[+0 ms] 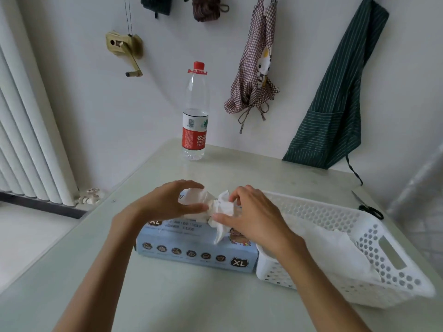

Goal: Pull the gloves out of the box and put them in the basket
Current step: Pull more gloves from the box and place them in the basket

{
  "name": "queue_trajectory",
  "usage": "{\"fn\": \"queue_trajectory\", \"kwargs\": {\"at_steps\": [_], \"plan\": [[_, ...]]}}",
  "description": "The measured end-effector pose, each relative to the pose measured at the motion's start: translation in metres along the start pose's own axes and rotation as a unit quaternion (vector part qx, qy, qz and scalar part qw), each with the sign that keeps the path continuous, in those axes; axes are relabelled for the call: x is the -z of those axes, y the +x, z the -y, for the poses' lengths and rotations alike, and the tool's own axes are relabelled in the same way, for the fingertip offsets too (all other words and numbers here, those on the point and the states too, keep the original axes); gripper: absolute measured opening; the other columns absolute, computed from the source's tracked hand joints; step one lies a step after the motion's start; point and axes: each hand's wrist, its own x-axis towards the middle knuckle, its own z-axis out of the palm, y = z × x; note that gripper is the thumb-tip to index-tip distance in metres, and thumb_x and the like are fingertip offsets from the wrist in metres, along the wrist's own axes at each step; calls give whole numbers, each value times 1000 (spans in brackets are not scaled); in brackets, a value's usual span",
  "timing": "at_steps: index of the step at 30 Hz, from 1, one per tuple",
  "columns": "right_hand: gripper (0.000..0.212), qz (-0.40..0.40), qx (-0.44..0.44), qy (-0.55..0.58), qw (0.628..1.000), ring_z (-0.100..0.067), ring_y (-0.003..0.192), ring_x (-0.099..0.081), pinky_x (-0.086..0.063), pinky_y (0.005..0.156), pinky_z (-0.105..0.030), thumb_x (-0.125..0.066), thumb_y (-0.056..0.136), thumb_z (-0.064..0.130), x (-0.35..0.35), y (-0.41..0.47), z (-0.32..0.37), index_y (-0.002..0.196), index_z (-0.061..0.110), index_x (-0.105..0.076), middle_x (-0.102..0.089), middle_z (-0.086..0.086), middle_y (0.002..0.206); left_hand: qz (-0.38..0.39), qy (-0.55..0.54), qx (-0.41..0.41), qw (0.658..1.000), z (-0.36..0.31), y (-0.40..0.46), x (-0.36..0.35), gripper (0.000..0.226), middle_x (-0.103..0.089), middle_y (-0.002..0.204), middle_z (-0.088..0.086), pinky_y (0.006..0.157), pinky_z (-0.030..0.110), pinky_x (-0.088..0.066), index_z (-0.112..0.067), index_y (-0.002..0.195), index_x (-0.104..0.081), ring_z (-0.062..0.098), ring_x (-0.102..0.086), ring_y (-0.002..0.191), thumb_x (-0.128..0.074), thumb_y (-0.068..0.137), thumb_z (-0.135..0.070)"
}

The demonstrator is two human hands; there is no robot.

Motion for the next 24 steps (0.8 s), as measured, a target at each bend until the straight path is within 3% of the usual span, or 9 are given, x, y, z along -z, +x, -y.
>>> {"fn": "queue_trajectory", "kwargs": {"at_steps": [5, 7, 10, 12, 14, 17, 19, 21, 24], "plan": [[15, -26, -37, 141, 989, -2, 78, -64, -46, 66, -17, -65, 87, 33, 2, 12, -17, 99, 27, -73, -69, 13, 89, -64, -1, -40, 997, 2, 7, -6, 35, -62, 115, -15, 91, 35, -48, -43, 105, -59, 11, -57, 105, -76, 75, -37], [14, -40, -41, 193, 980, 5, 77, -63, -44, 65, -12, -66, 88, 29, 5, 12, -24, 99, 27, -74, -71, 14, 90, -55, 29, -35, 997, 4, 9, -9, 31, -65, 111, -15, 89, 34, -48, -38, 107, -63, 10, -58, 102, -74, 77, -37], [12, -129, -51, 262, 955, 6, 74, -64, -46, 68, -11, -63, 90, 24, 7, 10, -30, 91, 29, -74, -70, 18, 83, -43, 46, -26, 998, 9, 6, -5, 42, -62, 113, -17, 90, 31, -48, -36, 113, -62, 9, -58, 104, -73, 74, -47], [11, -145, -49, 257, 954, 5, 76, -63, -44, 67, -8, -64, 89, 24, 10, 7, -31, 88, 30, -72, -69, 21, 83, -23, 14, -15, 1000, 10, 2, 5, 64, -54, 114, -21, 91, 27, -46, -37, 123, -52, 7, -55, 106, -74, 66, -55], [10, -79, -40, 262, 961, 5, 81, -62, -44, 64, -6, -69, 85, 29, 9, 3, -26, 94, 32, -71, -68, 22, 89, -6, -26, 2, 1000, 14, -4, 17, 78, -53, 115, -20, 91, 26, -47, -35, 127, -47, 6, -55, 105, -68, 57, -62], [31, 11, -46, 209, 977, 3, 81, -60, -44, 55, -5, -74, 81, 30, -6, -1, -12, 110, 37, -66, -66, 17, 98, 8, -1, -7, 1000, 14, -6, 24, 59, -64, 111, -15, 89, 28, -51, -30, 116, -61, 4, -61, 97, -69, 64, -57], [24, -40, -32, 143, 988, 0, 72, -61, -46, 51, -9, -72, 81, 26, -20, 4, -2, 104, 33, -72, -70, 13, 89, -8, 12, -8, 1000, 12, -3, 19, 36, -69, 104, -11, 88, 31, -53, -27, 108, -67, 3, -64, 90, -72, 76, -42], [15, -80, -22, 118, 990, -8, 69, -63, -53, 60, -26, -69, 82, 27, -32, 11, 6, 96, 30, -74, -72, 9, 84, -30, 39, -7, 999, 9, 0, 12, 26, -71, 100, -9, 85, 28, -54, -24, 105, -69, 3, -65, 86, -70, 81, -34], [13, -62, -16, 49, 997, -13, 68, -62, -48, 58, -28, -61, 87, 32, -41, 19, 12, 85, 26, -72, -69, 6, 76, -35, 49, -1, 998, 8, 2, 10, 21, -70, 95, -9, 78, 22, -51, -25, 103, -70, 4, -63, 82, -67, 85, -34]]}}
